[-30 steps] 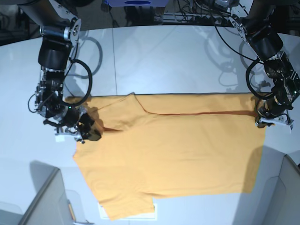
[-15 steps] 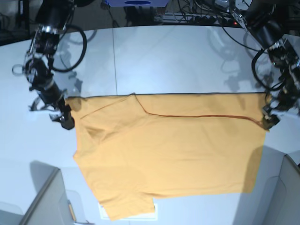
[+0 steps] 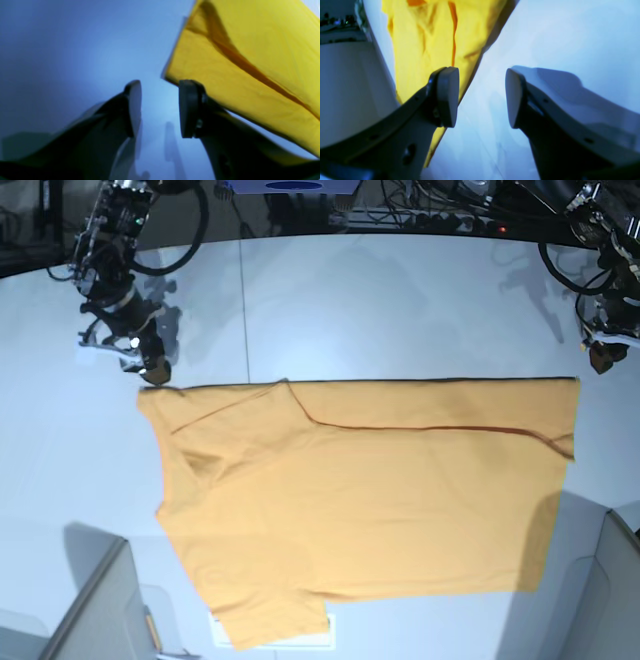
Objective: Fold the T-shirt properly
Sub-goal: 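Raise the held shoulders and drag the shirt further toward the robot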
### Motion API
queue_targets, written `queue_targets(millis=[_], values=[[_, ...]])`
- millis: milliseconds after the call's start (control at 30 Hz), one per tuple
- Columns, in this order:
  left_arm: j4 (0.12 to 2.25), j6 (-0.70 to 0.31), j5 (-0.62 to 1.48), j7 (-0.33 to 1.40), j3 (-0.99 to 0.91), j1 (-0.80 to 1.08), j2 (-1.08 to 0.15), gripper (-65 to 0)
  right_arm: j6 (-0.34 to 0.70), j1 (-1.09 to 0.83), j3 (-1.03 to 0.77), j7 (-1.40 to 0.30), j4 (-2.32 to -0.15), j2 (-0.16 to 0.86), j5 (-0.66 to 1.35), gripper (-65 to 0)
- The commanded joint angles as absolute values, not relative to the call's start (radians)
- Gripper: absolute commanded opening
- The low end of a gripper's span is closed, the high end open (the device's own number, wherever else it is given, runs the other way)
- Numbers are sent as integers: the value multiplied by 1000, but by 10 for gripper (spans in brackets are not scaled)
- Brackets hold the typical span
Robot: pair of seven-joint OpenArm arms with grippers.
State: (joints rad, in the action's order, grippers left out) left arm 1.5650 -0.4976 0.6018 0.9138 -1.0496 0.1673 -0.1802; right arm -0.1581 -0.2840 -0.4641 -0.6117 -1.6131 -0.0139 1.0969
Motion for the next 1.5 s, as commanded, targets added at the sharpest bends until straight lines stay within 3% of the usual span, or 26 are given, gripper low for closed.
queue_targets(millis=[0,67,233,333,733,900,1067,1467], values=[[1569,-498,619,901,-1055,162,-199,-415,-145,-266,-470,-605,-1601,-5,1113,-363],[1531,-498,619,947,-1059,153,-205,-370,-145,-243,-470,-605,-1546,-5,1113,-363],[1472,-498,619,987,-1061,134,-205,-125,-145,-191,-469,-605,-1469,1,1112,-362],[1452,-496,618,987,-1059,127,-205,-51,-145,-165,-464,-605,-1440,1,1112,-362],[1236,-495,608,986,-1052,-15,-231,-48,-145,-151,-461,-552,-1415,2,1112,-363],[1214,-495,608,986,-1052,-65,-232,-48,-145,-148,-461,-550,-1415,2,1112,-363],[1213,-417,608,986,-1050,-111,-225,-49,-145,-147,-461,-545,-1414,2,1112,-365],[1095,-415,610,983,-960,-157,-229,-74,-143,-90,-472,-544,-1399,-4,1024,-371]])
